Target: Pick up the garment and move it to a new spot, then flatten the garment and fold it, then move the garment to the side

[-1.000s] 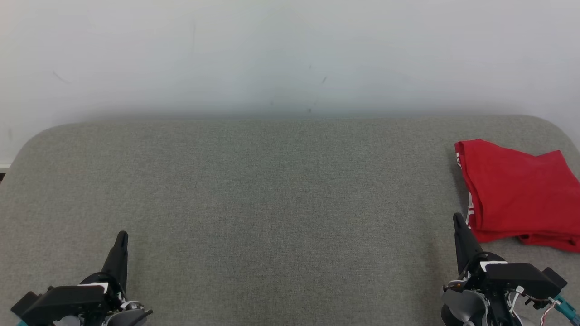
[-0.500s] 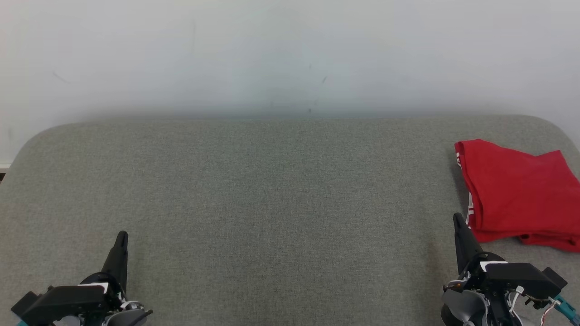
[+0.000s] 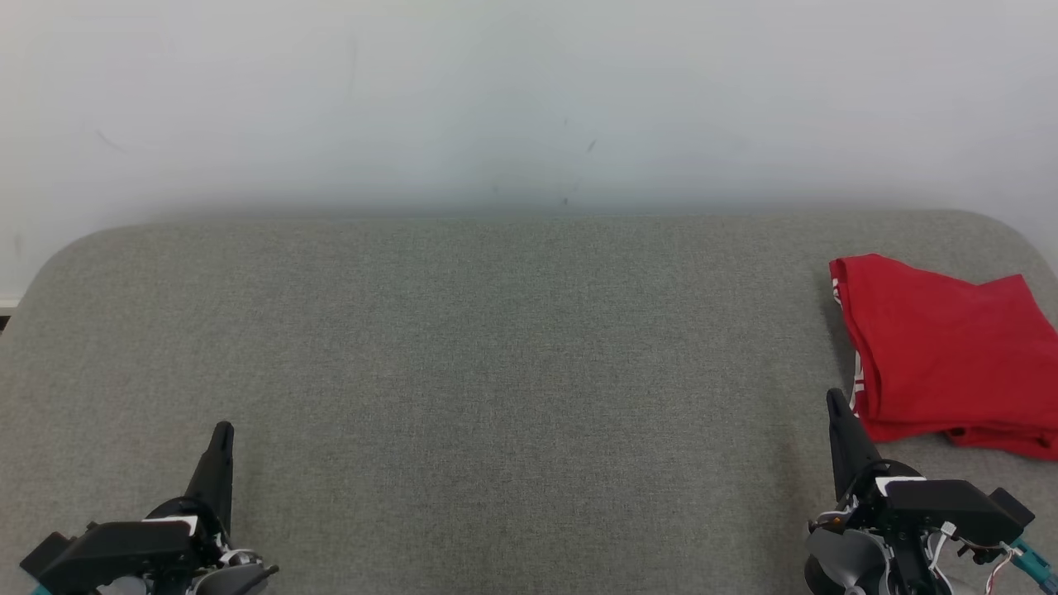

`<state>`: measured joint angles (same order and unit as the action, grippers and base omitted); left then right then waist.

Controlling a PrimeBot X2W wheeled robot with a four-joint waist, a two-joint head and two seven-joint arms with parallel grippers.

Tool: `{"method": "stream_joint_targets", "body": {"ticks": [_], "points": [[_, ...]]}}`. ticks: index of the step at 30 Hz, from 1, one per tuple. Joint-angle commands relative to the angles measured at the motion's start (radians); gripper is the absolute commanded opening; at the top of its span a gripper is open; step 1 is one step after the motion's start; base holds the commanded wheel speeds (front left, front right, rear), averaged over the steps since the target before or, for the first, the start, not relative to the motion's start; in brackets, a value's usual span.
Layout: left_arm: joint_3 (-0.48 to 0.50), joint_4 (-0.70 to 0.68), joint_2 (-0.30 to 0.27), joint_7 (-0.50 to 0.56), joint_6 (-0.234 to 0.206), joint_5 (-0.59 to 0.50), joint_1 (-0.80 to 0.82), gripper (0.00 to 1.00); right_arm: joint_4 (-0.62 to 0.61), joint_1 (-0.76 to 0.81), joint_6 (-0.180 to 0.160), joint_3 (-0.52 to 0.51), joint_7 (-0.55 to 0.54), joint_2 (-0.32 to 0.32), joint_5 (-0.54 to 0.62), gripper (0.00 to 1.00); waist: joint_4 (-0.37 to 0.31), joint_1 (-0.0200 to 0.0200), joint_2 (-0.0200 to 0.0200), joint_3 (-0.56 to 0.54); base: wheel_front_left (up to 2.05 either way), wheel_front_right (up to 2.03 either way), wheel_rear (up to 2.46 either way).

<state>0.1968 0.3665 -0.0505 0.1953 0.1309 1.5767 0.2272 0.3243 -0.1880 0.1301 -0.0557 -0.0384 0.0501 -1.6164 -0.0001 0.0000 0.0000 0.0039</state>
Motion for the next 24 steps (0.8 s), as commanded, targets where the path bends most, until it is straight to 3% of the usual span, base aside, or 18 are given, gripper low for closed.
{"method": "stream_joint_targets", "body": {"ticks": [1, 24], "points": [[0.001, -0.001, 0.001, 0.002, 0.0, 0.009, 0.006, 0.0, 0.001, -0.01, 0.001, 0.0, -0.002, 0.0, 0.001, 0.0, 0.0, 0.0, 0.0, 0.0, 0.0, 0.0, 0.0], [0.002, -0.001, 0.001, 0.002, 0.0, 0.009, 0.006, 0.0, 0.001, -0.01, 0.001, 0.0, -0.002, 0.0, 0.001, 0.0, 0.0, 0.0, 0.0, 0.0, 0.0, 0.0, 0.0]]}}
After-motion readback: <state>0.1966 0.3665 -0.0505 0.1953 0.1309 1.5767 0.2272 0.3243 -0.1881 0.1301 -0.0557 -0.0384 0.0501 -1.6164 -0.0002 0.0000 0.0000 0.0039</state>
